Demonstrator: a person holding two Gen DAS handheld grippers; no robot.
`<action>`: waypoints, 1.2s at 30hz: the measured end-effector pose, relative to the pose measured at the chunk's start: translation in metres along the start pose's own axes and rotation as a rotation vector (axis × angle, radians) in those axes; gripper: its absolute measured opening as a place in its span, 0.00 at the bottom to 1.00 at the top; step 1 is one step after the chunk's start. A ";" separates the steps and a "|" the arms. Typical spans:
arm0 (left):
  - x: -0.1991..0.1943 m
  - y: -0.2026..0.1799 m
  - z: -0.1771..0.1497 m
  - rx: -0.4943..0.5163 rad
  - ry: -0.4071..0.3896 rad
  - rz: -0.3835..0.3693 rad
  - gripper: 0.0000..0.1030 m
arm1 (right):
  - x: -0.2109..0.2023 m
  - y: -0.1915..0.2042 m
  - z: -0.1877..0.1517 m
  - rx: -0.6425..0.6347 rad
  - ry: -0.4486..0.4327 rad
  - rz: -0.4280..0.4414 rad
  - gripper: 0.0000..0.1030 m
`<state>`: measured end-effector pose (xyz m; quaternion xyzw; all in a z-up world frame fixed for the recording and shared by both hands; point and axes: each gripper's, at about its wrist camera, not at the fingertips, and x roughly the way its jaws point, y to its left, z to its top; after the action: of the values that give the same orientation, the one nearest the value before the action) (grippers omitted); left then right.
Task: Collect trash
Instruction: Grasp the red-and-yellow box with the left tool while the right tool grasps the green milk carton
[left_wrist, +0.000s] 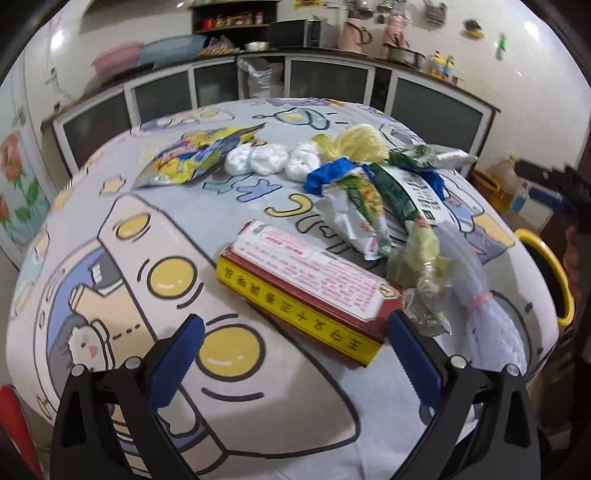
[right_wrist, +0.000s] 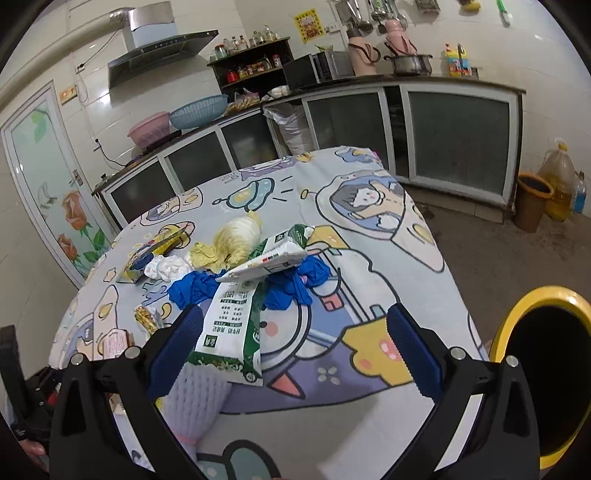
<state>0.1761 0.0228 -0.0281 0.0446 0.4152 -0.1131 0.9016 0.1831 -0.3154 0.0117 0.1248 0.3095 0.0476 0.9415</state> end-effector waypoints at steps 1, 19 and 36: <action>0.001 -0.002 0.001 0.006 0.008 -0.002 0.93 | 0.002 0.001 0.001 -0.009 -0.001 -0.002 0.93; 0.039 0.002 0.006 -0.074 0.136 0.077 0.93 | 0.102 -0.020 0.072 0.051 0.253 0.261 0.93; 0.058 0.026 0.019 -0.143 0.128 0.055 0.49 | 0.152 -0.004 0.061 0.023 0.409 0.249 0.46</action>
<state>0.2331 0.0346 -0.0603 -0.0011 0.4777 -0.0552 0.8768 0.3416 -0.3068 -0.0291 0.1603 0.4767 0.1840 0.8445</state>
